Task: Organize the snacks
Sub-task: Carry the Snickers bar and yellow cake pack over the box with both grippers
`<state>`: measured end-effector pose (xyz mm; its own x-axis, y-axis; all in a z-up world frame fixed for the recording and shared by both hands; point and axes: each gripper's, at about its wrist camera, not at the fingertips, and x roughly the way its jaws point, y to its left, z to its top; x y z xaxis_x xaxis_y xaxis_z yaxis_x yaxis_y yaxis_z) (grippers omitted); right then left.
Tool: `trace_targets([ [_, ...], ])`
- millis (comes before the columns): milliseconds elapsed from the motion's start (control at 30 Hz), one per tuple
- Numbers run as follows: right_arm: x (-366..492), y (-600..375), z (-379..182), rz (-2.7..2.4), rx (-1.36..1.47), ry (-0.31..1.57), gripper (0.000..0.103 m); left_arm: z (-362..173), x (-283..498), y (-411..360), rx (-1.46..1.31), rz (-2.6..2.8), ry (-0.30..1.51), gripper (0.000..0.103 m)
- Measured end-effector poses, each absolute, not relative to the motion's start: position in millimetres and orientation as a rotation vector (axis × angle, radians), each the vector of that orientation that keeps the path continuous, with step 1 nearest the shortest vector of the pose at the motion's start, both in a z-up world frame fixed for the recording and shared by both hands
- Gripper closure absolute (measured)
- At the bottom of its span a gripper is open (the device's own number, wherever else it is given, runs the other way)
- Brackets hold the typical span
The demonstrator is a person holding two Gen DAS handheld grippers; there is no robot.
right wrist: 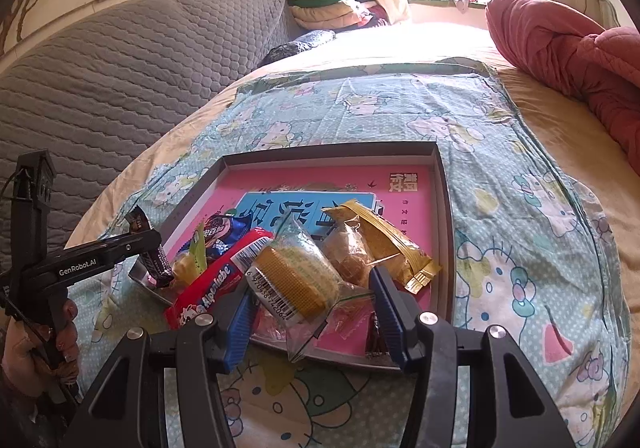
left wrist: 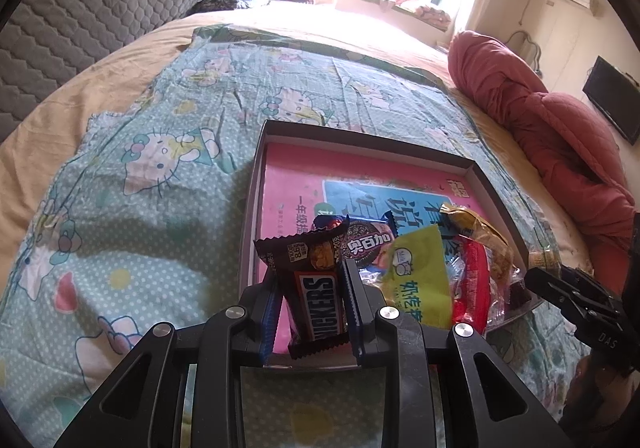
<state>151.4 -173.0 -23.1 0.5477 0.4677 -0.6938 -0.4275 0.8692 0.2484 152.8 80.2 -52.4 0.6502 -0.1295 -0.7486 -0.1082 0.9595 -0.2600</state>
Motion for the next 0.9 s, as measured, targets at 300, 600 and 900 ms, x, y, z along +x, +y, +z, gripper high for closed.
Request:
trace_targets([
  [300,155,-171,-28,0.528,0.054,0.851,0.048,-61,158,80,-0.294,-0.022,0.882,0.074],
  [600,163,-166,-35,0.527,0.036,0.87,0.048,-64,157,72,-0.273,-0.045,0.893,0.074],
  [900,166,-170,-39,0.498,0.044,0.885,0.048,-64,157,70,-0.269,-0.053,0.9,0.074],
])
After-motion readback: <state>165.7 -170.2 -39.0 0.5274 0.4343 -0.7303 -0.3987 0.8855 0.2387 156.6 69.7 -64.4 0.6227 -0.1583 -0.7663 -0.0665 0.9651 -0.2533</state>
